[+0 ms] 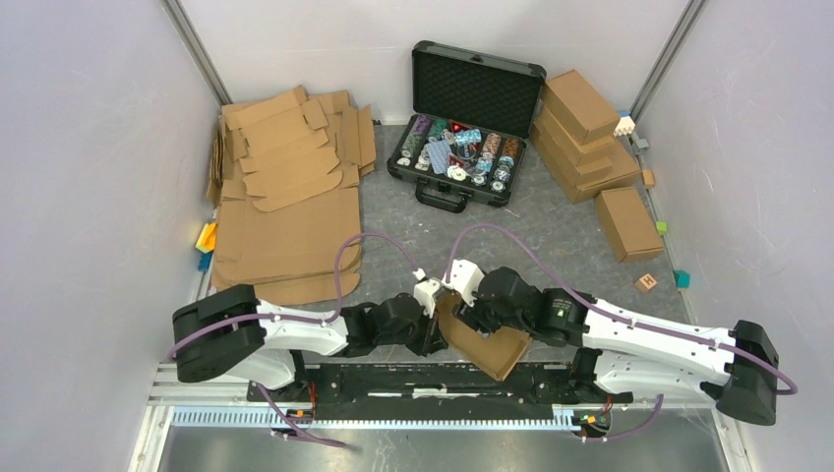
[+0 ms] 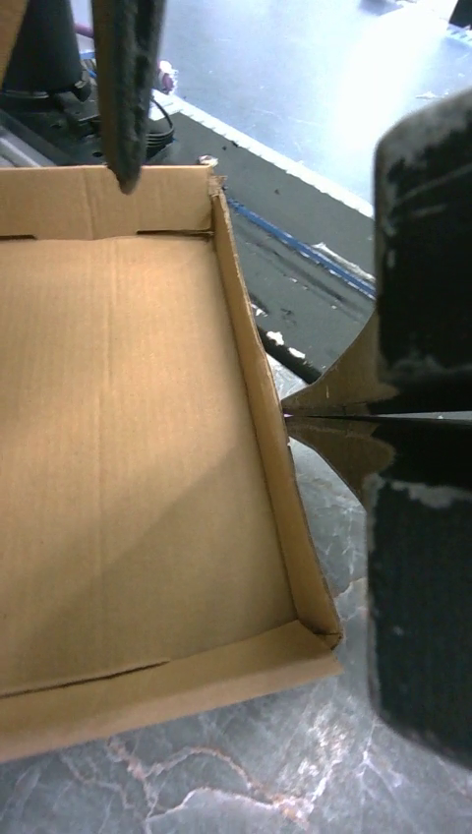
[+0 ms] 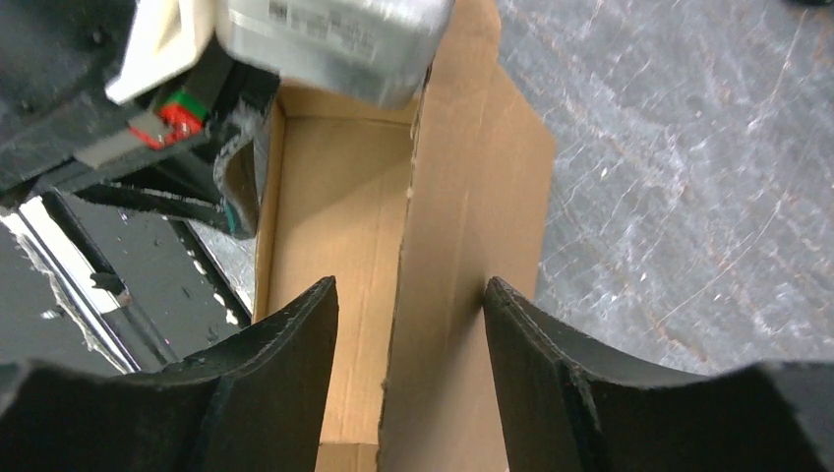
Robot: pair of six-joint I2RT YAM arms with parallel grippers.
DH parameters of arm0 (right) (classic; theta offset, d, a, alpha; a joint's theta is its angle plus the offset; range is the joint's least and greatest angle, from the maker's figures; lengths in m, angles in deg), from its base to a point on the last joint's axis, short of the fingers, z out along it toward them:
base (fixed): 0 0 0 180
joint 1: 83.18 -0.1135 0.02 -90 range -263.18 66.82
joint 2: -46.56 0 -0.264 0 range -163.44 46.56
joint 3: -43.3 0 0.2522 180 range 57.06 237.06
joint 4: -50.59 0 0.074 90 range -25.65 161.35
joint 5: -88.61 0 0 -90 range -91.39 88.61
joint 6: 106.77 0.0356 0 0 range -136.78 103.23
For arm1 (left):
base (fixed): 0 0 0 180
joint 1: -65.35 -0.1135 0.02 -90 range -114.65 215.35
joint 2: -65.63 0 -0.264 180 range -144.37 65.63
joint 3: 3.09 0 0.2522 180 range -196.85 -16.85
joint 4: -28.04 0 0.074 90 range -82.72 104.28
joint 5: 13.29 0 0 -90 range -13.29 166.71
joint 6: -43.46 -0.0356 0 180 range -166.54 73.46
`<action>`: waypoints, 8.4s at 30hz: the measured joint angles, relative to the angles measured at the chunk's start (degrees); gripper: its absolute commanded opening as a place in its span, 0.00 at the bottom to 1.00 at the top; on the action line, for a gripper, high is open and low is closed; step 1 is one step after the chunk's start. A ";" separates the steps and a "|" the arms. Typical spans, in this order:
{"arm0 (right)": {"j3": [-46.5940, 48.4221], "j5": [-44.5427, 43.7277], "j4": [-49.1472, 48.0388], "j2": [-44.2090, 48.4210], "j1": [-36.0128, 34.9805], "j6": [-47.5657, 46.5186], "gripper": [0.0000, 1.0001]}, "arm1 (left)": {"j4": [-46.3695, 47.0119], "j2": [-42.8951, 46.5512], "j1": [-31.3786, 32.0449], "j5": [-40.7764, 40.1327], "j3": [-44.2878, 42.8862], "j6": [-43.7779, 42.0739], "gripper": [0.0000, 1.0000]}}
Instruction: Fold the paper box
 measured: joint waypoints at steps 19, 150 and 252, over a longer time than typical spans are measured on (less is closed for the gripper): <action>-12.74 3.04 -11.91 3.45 0.00 8.26 0.94 | 12.61 -5.01 -5.38 -2.03 4.42 1.38 0.04; -16.81 -19.02 0.92 6.71 4.31 43.78 0.71 | -19.15 -15.47 -27.26 14.88 -23.32 -18.23 0.39; -13.51 -6.71 -16.28 -6.19 23.17 14.19 0.00 | 45.70 -16.79 -15.69 6.86 17.20 21.94 0.02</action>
